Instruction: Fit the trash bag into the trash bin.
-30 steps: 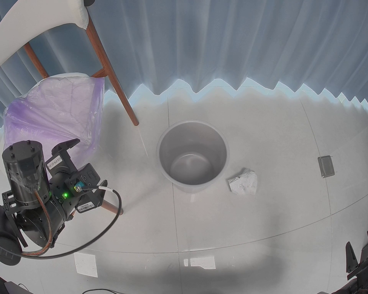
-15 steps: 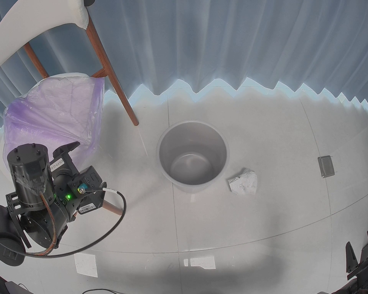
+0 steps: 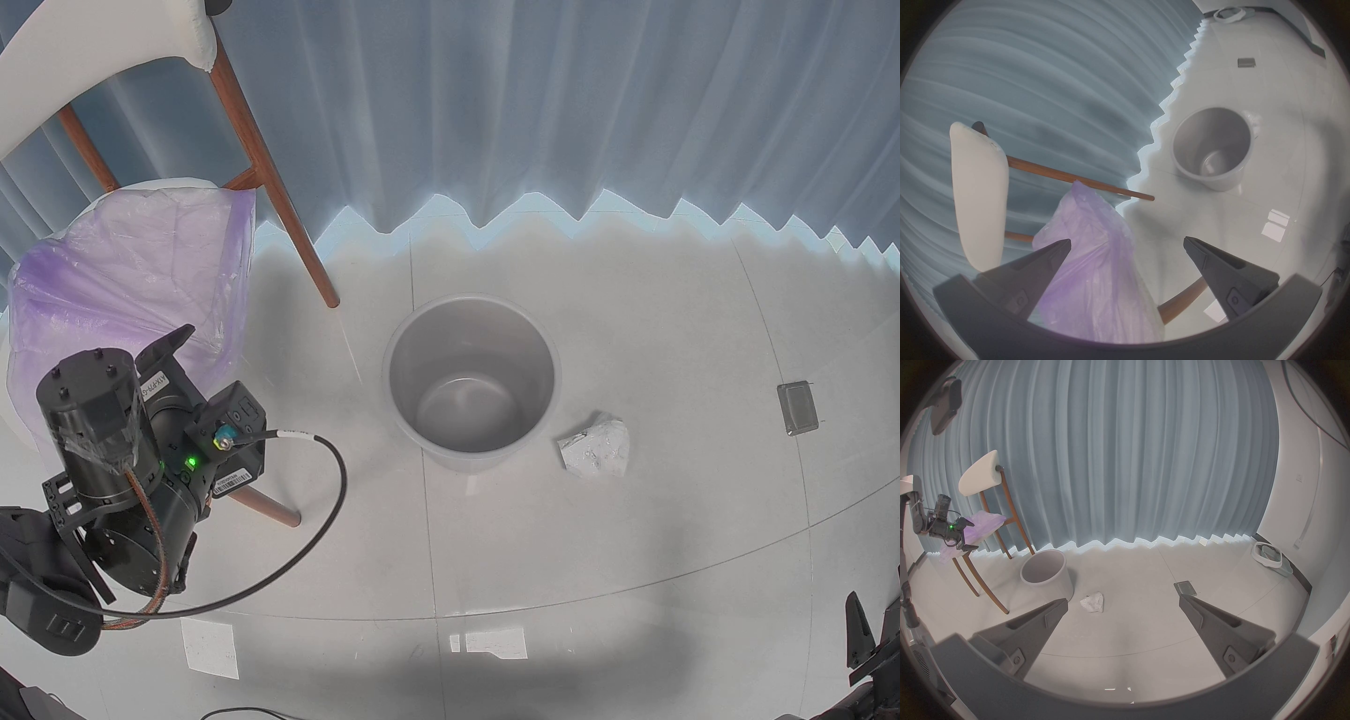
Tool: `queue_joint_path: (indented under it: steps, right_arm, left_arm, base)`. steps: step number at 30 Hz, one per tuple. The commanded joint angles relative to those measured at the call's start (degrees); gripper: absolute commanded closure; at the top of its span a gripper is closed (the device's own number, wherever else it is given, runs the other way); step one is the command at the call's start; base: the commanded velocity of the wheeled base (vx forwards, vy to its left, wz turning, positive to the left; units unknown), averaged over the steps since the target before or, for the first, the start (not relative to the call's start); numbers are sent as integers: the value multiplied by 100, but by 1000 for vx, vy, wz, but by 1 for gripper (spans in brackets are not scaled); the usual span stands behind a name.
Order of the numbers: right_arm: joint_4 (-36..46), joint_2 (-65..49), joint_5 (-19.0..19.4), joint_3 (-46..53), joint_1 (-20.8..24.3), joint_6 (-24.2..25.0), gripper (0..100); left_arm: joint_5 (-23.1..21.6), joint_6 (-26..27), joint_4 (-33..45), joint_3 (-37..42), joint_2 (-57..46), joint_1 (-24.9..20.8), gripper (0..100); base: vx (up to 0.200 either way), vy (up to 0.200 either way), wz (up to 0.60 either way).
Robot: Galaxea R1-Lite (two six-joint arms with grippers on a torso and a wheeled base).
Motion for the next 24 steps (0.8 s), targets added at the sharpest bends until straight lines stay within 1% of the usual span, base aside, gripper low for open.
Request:
queue_joint_path:
  steps: [1,4,9,12,22,24]
  right_arm:
    - [-1,-88,5,101,0,-8,0]
    - [-1,-88,5,101,0,-8,0]
    - [-1,-88,5,101,0,1,0]
    - [-1,-88,5,101,0,-8,0]
    - [-1,-88,-4,101,0,1,0]
    - [-1,-88,5,101,0,-8,0]
  left_arm:
    - [227,233,-275,20,280,0,0]
    - [420,452,-486,2,289,8,0]
    - [543,487,-583,2,342,79,0]
    - [552,487,-583,-7,377,158,0]
    - [569,487,-592,-147,640,184,0]
    - [569,487,-592,-165,649,254,0]
  base:
    - [0,0,0]
    - [0,0,0]
    - [0,0,0]
    - [0,0,0]
    - [0,0,0]
    - [0,0,0]
